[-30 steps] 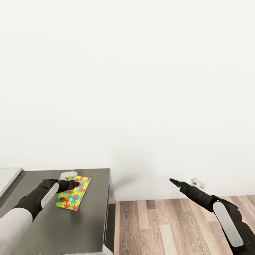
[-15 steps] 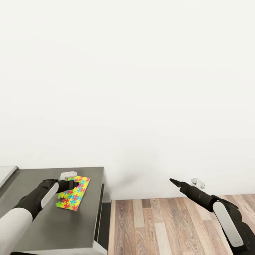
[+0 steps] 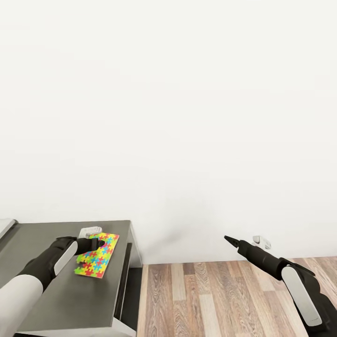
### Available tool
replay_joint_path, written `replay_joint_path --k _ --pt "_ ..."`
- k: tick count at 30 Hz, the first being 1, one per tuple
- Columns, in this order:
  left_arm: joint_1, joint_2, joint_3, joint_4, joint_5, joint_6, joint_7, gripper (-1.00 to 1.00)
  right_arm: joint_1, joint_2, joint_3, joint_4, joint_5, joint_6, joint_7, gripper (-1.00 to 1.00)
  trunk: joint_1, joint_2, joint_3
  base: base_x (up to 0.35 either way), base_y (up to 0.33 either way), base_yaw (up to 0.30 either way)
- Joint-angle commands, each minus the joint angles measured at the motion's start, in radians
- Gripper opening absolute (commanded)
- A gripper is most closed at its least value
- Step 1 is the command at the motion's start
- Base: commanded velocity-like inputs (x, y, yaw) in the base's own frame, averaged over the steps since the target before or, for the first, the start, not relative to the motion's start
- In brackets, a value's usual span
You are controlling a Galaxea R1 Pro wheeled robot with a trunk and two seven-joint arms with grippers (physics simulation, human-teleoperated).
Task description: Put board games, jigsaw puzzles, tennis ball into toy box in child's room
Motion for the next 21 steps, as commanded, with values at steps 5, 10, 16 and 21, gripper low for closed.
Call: replay_joint_path --k 5,10,16,21 --pt "0.001 0.0 -0.006 0.025 0.017 0.003 -0.004 1.0 -0.001 0.001 -0.002 -0.002 0.001 0.006 0.004 1.0 0.0 -0.001 -0.002 0.0 -0.004 0.0" --pt "0.001 0.0 -0.007 0.025 0.017 0.003 -0.004 1.0 -0.001 0.002 -0.002 -0.001 0.001 0.006 0.004 1.0 0.0 -0.001 -0.002 0.0 0.0 0.0" --pt "0.001 0.0 -0.007 0.025 0.017 0.003 -0.004 1.0 -0.001 0.003 -0.001 -0.001 0.001 0.006 0.004 1.0 0.0 -0.001 -0.002 0.0 -0.107 0.0" --pt "0.001 0.0 -0.006 0.025 0.017 0.003 -0.004 1.0 -0.001 0.003 -0.001 0.0 0.001 0.006 0.004 1.0 0.0 -0.001 -0.002 0.0 -0.134 0.0"
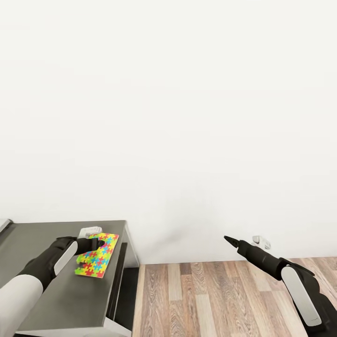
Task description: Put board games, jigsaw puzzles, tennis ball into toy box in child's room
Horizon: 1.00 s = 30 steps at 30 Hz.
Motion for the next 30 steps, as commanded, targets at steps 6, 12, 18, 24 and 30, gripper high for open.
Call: replay_joint_path --k 6,12,18,24,30 --pt "0.001 0.0 -0.007 0.025 0.019 0.003 -0.005 1.0 -0.001 0.001 -0.001 0.001 0.001 0.006 0.004 1.0 0.0 -0.001 -0.002 0.0 -0.02 0.0" --pt "0.001 0.0 -0.008 0.025 0.02 0.003 -0.012 1.0 -0.001 0.001 -0.001 0.001 0.001 0.006 0.004 1.0 0.0 -0.001 -0.002 0.0 -0.002 0.0" --pt "0.001 0.0 -0.009 0.025 0.007 -0.004 -0.09 1.0 -0.001 0.001 -0.001 0.001 0.001 0.006 0.004 1.0 0.0 -0.001 -0.002 0.0 0.0 0.0" --pt "0.001 -0.001 -0.007 0.025 -0.05 -0.014 -0.121 1.0 -0.001 0.0 -0.001 0.0 0.001 0.006 0.004 1.0 0.0 -0.001 -0.002 0.0 0.0 0.0" --pt "0.001 -0.001 -0.007 0.025 -0.054 -0.014 -0.126 1.0 -0.001 0.0 -0.001 -0.001 0.001 0.006 0.004 1.0 0.0 -0.001 -0.002 0.0 0.0 0.0"
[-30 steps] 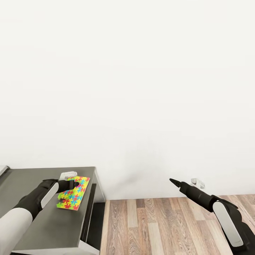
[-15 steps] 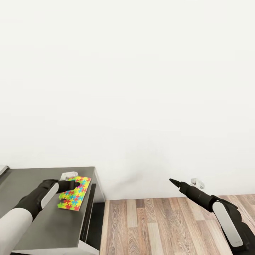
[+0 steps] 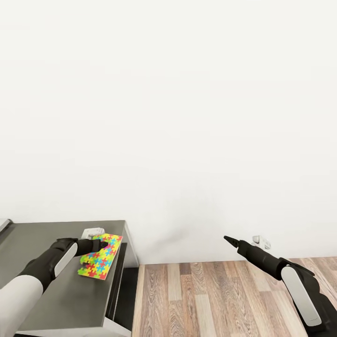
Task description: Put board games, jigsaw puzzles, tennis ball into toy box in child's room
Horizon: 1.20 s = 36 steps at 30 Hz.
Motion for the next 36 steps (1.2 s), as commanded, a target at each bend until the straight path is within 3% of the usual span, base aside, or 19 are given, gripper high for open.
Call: replay_joint_path --k 1,26,36 --pt "0.001 0.001 -0.007 0.006 0.004 0.003 -0.003 1.0 -0.001 0.0 -0.002 0.0 0.001 0.006 0.004 1.0 0.0 -0.001 -0.002 0.0 0.0 0.0" --pt "0.001 -0.004 -0.009 0.006 0.007 0.003 -0.007 1.0 -0.001 0.003 -0.003 0.007 0.001 0.006 0.004 1.0 0.0 -0.001 -0.002 0.0 0.0 0.0" --pt "0.001 -0.004 -0.009 0.006 0.003 0.003 -0.089 1.0 -0.001 0.005 -0.002 0.007 0.001 0.006 0.004 1.0 0.0 -0.001 -0.002 0.0 0.0 0.0"
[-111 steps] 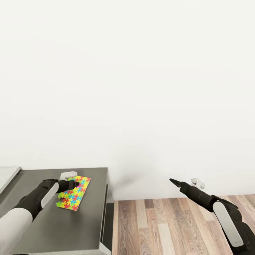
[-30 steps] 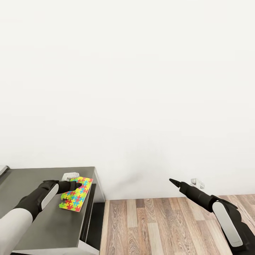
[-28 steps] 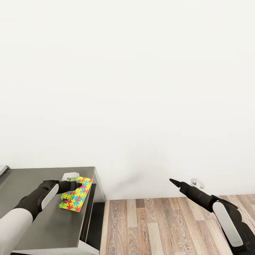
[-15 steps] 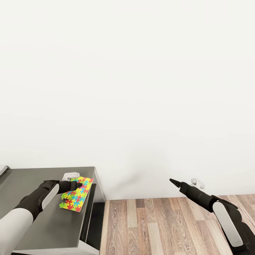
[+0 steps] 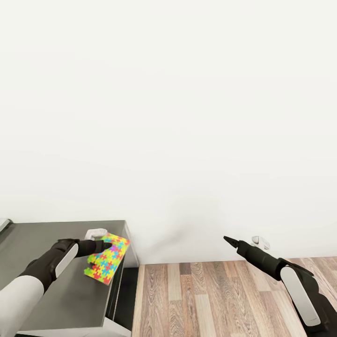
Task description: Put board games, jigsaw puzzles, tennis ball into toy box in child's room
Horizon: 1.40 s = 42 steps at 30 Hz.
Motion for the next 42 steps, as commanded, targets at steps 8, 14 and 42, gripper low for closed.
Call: replay_joint_path --k 8,14,42 --pt "-0.001 0.0 -0.004 -0.001 -0.001 0.003 -0.008 1.0 -0.001 0.001 -0.002 -0.001 0.001 0.006 0.004 1.0 0.0 -0.001 -0.001 0.0 0.0 0.0" --pt "-0.001 0.0 -0.003 -0.001 -0.024 0.003 -0.009 1.0 -0.001 0.001 -0.002 -0.002 0.001 0.006 0.004 1.0 0.0 -0.001 -0.001 0.0 0.0 0.0" --pt "-0.001 0.022 0.145 -0.011 -0.028 -0.028 0.043 1.0 0.0 -0.002 -0.002 -0.003 0.001 0.005 0.004 1.0 0.0 -0.001 -0.001 0.0 0.0 0.0"
